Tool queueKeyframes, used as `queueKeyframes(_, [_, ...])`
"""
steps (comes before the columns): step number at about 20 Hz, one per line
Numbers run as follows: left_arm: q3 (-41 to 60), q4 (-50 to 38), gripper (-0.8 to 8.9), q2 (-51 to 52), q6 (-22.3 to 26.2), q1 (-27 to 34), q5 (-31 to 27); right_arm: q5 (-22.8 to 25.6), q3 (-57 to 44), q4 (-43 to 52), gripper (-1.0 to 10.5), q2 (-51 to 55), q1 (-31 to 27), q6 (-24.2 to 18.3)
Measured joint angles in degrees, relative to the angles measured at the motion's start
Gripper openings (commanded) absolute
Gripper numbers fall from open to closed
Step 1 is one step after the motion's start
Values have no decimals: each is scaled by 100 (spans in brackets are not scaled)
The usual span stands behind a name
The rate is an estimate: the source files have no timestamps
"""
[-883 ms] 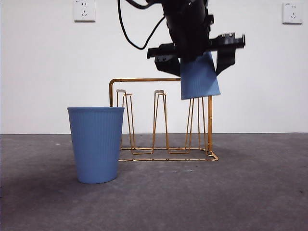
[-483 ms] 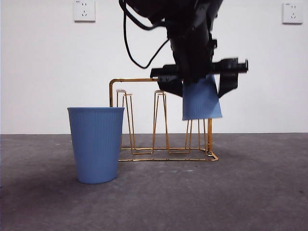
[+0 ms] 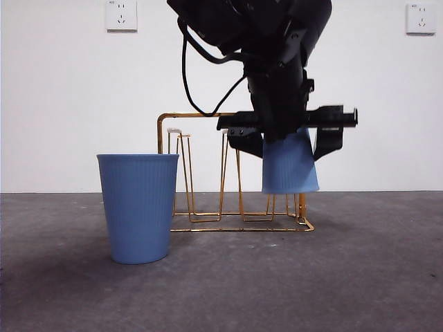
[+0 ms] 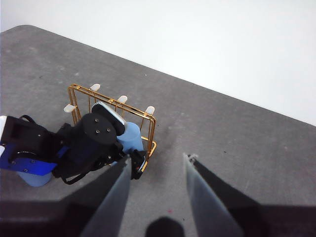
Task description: Pick up cup 1,put cup 1 in the cup rack,pick up cup 2,put cup 2 in the cup rack
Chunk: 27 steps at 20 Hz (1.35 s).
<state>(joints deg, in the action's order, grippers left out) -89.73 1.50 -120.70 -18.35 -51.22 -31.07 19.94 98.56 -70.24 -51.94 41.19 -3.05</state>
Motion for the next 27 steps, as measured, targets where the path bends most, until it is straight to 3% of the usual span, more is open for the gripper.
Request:
queueKeyframes(6, [0, 98, 1, -33, -37, 0, 31, -2, 0, 0, 187, -2, 0, 0])
queueKeyframes(8, [0, 101, 17, -33, -37, 9, 282, -2, 0, 0, 187, 0, 0, 0])
queueKeyframes(11, [0, 247, 362, -33, -221, 17, 459, 0, 0, -2, 187, -2, 0, 0])
queueKeyframes(12, [0, 267, 400, -33, -269, 17, 463, 0, 0, -4, 187, -2, 0, 0])
queueKeyframes(24, [-70, 549, 415, -24, -339, 96, 935, 0, 0, -57, 186, -2, 0, -44])
queueKeyframes(26, [-76, 640, 514, -13, -367, 131, 1147, 0, 0, -68, 186, -2, 0, -44])
queueKeyframes(27, [-70, 787, 517, -15, -428, 136, 1281, 0, 0, -68, 186, -2, 0, -44])
